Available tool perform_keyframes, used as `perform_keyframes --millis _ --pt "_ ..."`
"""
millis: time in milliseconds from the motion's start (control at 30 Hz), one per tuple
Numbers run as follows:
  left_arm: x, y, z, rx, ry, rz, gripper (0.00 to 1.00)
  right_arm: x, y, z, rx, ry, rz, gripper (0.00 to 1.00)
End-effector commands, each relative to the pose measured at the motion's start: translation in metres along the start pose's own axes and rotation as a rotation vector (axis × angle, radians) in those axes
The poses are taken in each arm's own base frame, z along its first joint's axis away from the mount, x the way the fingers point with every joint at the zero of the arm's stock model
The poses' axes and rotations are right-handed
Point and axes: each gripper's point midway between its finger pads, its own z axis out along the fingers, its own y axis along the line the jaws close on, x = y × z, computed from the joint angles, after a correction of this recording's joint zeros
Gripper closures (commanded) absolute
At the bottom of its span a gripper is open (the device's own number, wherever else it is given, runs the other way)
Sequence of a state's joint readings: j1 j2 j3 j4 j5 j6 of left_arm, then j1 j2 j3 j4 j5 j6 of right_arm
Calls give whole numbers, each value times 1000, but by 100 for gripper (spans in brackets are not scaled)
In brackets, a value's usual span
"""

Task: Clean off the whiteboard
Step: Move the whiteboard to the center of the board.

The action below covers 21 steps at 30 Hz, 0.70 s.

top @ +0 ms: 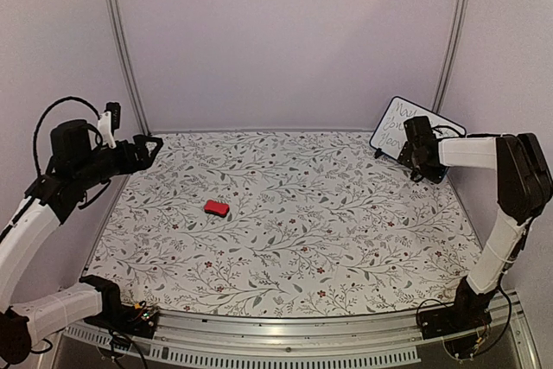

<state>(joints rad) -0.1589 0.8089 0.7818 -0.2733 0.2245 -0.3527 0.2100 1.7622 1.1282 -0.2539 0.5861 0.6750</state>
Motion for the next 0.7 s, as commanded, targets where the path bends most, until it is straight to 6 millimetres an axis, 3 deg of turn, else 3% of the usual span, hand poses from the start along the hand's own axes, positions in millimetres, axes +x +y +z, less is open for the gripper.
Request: perform_keyframes --millis 0,667 --pt "-3 2 -1 -2 -24 -2 0 2 1 6 30 -7 -7 1" --pt "0 2 2 6 -5 -6 0 -2 17 21 33 0 -8 2"
